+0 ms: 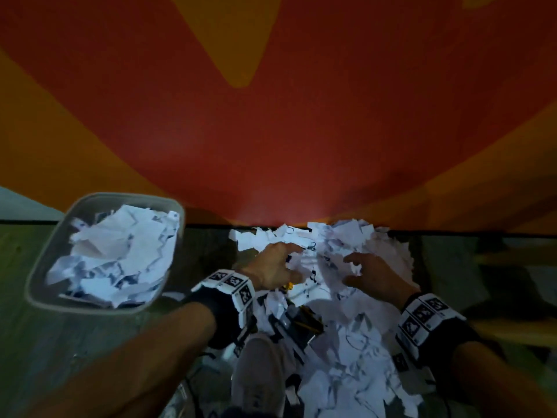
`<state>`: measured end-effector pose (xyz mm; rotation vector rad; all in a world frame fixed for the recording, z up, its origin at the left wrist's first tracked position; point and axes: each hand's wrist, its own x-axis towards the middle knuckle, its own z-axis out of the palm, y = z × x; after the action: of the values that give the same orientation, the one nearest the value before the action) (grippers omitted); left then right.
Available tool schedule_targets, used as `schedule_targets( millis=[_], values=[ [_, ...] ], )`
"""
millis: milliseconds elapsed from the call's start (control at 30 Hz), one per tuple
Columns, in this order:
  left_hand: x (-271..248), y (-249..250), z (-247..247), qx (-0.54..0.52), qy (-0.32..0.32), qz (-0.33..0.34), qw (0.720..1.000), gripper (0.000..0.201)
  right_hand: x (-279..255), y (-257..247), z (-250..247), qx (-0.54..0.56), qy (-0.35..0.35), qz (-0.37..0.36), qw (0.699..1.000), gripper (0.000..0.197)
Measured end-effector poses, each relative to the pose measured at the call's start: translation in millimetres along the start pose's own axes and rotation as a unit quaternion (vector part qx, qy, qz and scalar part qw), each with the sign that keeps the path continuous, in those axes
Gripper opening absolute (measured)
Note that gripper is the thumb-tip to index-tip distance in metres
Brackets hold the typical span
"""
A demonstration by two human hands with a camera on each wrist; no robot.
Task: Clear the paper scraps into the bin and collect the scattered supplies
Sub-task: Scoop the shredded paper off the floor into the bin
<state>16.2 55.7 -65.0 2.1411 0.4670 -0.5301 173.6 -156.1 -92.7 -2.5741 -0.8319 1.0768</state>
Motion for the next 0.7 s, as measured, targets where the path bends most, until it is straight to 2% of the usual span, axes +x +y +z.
schedule_targets(
  millis=[167,300,367,467,567,633,700],
  values=[
    [50,-5,62,0.052,-0.044,0.072,0.995,0.093,25,37,11,-0.016,0.077,0.047,0.996,0.083],
    [75,0,92,0.145,-0.079,0.062,0.984,0.119,36,46,20,0.024,0.038,0.066,0.997,0.103],
    [85,0,103,0.175,-0.083,0.051,0.98,0.126,42,47,29,0.028,0.025,0.06,0.997,0.116],
    [97,-7,118,0.19,-0.049,0.046,0.979,0.112,53,48,46,0.006,0.025,0.058,0.998,0.125],
    [100,-11,125,0.21,0.036,0.066,0.975,0.092,54,40,53,-0.036,0.051,0.058,0.996,0.123],
    [100,-9,123,0.207,0.052,0.062,0.975,0.079,56,35,55,-0.043,0.07,0.042,0.996,0.116],
    [101,-4,117,0.203,0.063,0.064,0.975,0.073,59,32,55,-0.027,0.071,0.015,0.997,0.097]
  ],
)
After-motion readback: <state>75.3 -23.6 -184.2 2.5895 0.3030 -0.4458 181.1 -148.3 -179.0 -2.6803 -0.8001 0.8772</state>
